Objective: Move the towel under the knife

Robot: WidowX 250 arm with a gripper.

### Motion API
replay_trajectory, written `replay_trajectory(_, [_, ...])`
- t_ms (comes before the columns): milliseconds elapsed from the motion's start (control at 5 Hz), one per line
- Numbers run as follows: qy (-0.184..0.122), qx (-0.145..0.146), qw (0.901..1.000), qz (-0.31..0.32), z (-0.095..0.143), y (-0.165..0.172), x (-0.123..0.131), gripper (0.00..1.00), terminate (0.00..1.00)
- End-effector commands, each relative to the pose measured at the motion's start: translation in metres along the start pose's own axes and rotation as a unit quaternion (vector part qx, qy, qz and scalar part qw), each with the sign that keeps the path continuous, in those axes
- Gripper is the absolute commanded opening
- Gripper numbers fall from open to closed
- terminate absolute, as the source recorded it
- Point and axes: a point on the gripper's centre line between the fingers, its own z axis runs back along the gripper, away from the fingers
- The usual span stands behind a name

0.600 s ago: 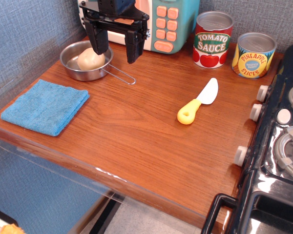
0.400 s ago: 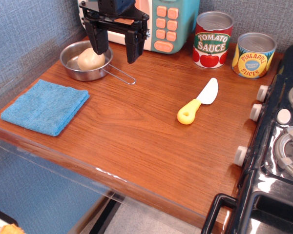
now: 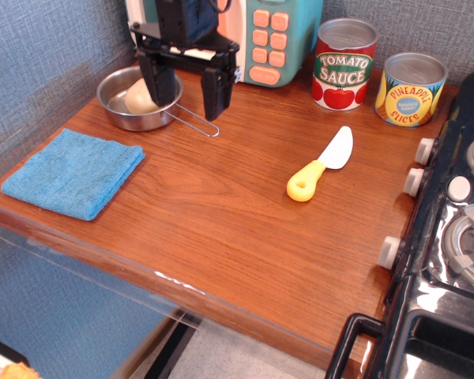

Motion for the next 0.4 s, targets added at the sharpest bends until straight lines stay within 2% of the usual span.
replay_trajectory(0, [-0.026, 0.042, 0.9988, 0.004, 0.002, 0.037, -0.05, 1.0, 0.0])
replay_trajectory(200, [-0.042, 0.055, 0.9975, 0.011, -0.013, 0.067, -0.072, 1.0, 0.0])
